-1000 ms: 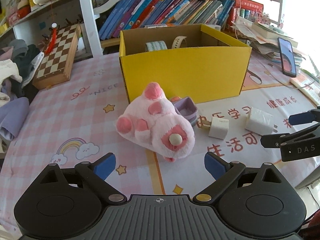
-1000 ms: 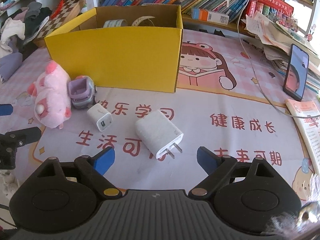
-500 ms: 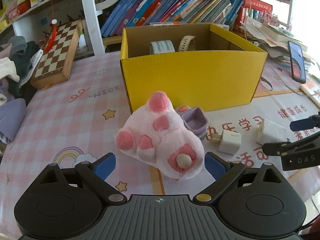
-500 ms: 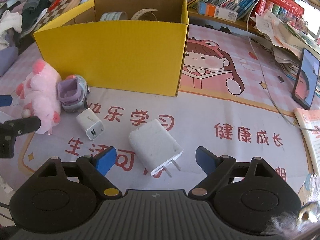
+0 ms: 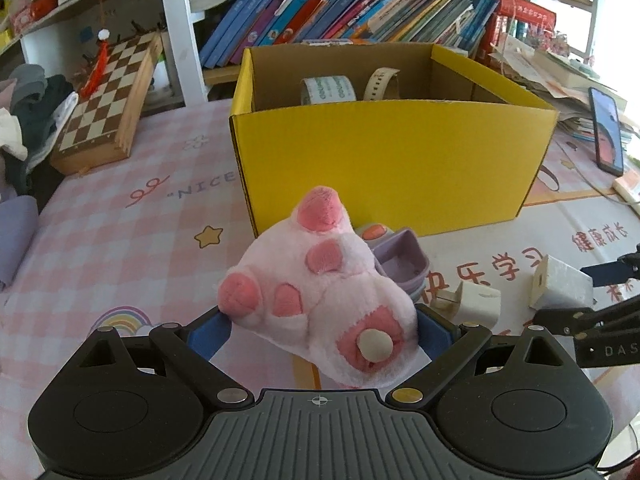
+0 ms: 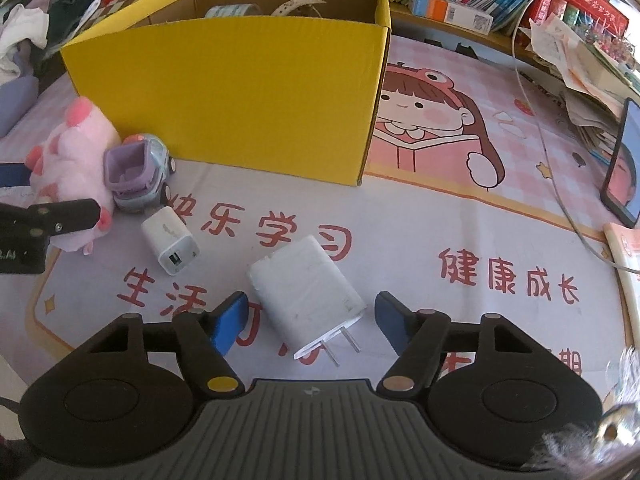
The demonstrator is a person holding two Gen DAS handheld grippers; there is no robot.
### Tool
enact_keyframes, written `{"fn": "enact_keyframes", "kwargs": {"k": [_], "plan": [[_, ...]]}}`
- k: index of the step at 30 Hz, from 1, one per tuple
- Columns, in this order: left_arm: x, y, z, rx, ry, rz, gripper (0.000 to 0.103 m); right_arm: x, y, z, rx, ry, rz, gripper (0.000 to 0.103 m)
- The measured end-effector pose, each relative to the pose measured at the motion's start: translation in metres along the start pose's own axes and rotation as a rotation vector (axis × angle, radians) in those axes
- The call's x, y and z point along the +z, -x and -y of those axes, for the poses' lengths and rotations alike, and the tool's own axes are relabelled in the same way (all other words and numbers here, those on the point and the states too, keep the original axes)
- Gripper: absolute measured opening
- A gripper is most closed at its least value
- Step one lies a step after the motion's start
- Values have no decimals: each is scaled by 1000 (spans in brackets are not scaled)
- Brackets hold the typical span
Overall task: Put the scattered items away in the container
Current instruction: 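Grasp the pink plush pig with the left tool while the right tool grasps the large white plug, then carry the pig with the left tool while the right tool carries the plug to the box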
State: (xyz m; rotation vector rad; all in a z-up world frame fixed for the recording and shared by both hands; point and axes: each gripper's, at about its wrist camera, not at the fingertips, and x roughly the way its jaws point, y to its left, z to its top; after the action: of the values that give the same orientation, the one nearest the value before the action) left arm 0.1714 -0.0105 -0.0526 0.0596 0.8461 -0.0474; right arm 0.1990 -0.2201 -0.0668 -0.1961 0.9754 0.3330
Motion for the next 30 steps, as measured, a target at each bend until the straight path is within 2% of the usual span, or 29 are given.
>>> {"fn": "enact_keyframes", "kwargs": {"k": [6,9,14,16,19,22,30], "plan": [[1,-10,-3,-9,23,-21,97,1,-1,1,19,6,7,57],[0,-10,-8,-22,59,-19,97,1,0,2,23,6,6,56],[-2,-8,-18,-44,121,-10,83,1,2,3,30,-4,5,53],[-4,-7,-21,-64,136,-16,65,0,3,3,36,-10,4,50],[-7,-2,-23,-76,141,-20,52,-1,6,1,45,-11,9,50],[-9,4,-25,-81,145,-16,46,-1,10,-2,51,-9,20,50],[-14,31,-38,-60,168,42,45,-2,26,-9,53,-16,62,50]]}}
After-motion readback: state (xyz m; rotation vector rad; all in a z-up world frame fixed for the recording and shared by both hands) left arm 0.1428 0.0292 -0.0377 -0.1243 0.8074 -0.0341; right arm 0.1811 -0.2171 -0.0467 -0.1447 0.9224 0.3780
